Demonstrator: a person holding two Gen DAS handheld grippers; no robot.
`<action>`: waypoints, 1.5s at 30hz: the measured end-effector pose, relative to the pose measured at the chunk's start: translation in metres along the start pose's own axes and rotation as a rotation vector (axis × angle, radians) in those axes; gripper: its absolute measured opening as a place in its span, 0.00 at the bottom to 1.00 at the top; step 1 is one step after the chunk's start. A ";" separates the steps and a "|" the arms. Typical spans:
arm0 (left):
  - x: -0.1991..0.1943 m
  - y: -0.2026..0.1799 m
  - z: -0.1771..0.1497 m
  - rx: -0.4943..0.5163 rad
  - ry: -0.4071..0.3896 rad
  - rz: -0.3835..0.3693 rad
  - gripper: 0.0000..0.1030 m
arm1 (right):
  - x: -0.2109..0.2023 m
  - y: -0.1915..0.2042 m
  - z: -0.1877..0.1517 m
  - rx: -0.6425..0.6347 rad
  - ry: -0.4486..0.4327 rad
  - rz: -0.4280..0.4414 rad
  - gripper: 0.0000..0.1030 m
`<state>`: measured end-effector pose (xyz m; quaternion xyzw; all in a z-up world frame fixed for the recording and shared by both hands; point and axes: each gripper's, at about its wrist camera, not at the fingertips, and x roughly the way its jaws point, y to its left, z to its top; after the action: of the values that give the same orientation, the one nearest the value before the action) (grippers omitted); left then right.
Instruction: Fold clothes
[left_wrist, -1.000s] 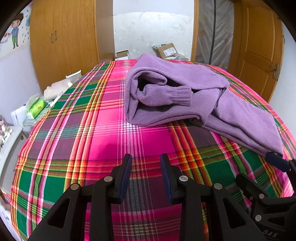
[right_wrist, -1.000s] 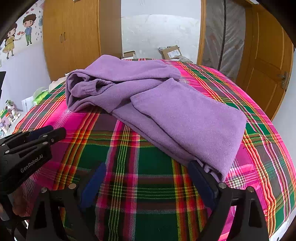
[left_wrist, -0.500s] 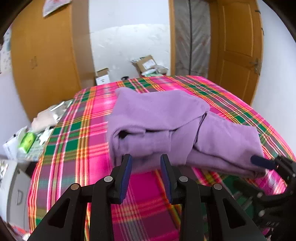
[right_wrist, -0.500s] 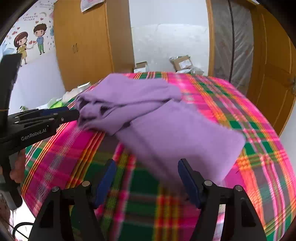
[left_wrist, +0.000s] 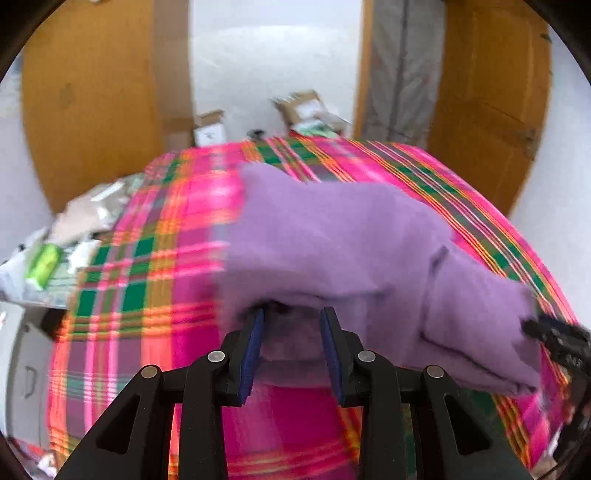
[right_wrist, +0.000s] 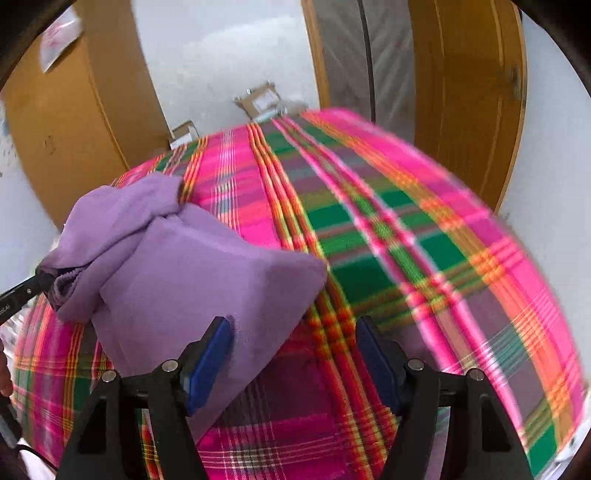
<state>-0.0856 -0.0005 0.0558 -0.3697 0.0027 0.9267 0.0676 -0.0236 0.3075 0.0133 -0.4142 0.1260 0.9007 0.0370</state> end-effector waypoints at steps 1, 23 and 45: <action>-0.001 0.007 0.001 -0.022 -0.003 -0.001 0.32 | 0.001 0.001 0.000 0.010 -0.004 0.014 0.71; 0.034 0.033 0.011 -0.033 0.050 0.069 0.27 | 0.019 0.033 0.105 -0.151 -0.205 -0.034 0.10; 0.033 0.003 -0.004 0.029 0.083 -0.040 0.21 | 0.024 0.061 0.133 -0.227 -0.235 0.085 0.51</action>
<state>-0.1071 0.0006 0.0303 -0.4068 0.0114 0.9089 0.0913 -0.1475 0.2823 0.0907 -0.3017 0.0358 0.9521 -0.0335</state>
